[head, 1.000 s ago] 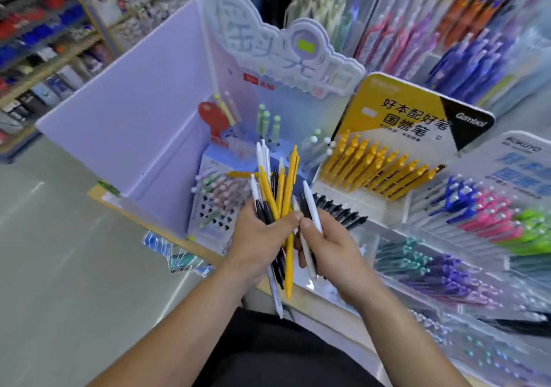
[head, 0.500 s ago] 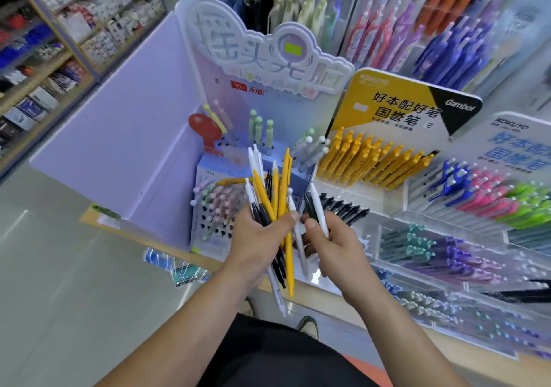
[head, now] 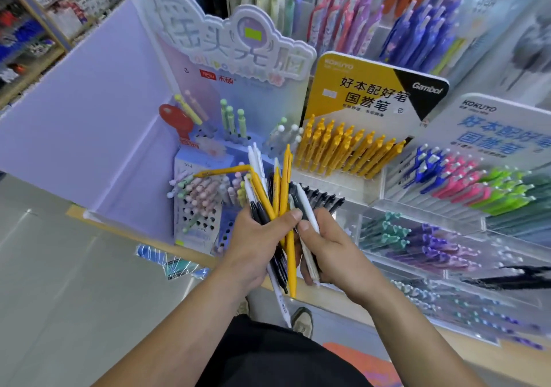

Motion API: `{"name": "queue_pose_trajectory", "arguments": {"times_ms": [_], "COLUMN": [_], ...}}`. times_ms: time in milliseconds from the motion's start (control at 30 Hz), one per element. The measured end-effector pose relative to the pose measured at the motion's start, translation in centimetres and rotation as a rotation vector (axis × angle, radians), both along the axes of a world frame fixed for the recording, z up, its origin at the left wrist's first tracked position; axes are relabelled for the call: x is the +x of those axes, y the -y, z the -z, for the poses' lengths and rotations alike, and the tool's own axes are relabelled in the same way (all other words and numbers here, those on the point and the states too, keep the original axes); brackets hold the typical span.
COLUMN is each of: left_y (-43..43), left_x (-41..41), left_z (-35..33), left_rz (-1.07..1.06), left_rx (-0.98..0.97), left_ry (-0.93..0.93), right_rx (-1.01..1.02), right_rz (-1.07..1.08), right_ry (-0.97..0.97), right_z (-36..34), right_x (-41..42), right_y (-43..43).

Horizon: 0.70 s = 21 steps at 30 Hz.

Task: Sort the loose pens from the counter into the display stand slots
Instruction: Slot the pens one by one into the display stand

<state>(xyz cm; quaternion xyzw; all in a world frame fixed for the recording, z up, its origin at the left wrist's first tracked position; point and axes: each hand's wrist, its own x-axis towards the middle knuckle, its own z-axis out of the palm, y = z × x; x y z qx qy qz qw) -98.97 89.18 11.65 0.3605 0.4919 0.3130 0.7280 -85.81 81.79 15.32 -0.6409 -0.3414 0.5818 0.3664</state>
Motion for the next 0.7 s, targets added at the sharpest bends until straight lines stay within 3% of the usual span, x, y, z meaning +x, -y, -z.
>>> {"name": "queue_pose_trajectory", "arguments": {"times_ms": [300, 433, 700], "left_y": [1.8, 2.1, 1.5], "left_x": [1.7, 1.7, 1.8], "left_z": [0.1, 0.5, 0.8], "left_rz": [0.073, 0.083, 0.042], "left_rx": [-0.052, -0.036, -0.009], "left_ry": [-0.068, -0.098, -0.118], "right_rx": [-0.046, -0.062, 0.023], "right_rz": [-0.084, -0.102, -0.032], "right_ry": [0.11, 0.005, 0.011], "right_z": [1.8, 2.1, 2.4], "right_x": [2.1, 2.2, 0.1], "right_y": [2.4, 3.0, 2.6]}}
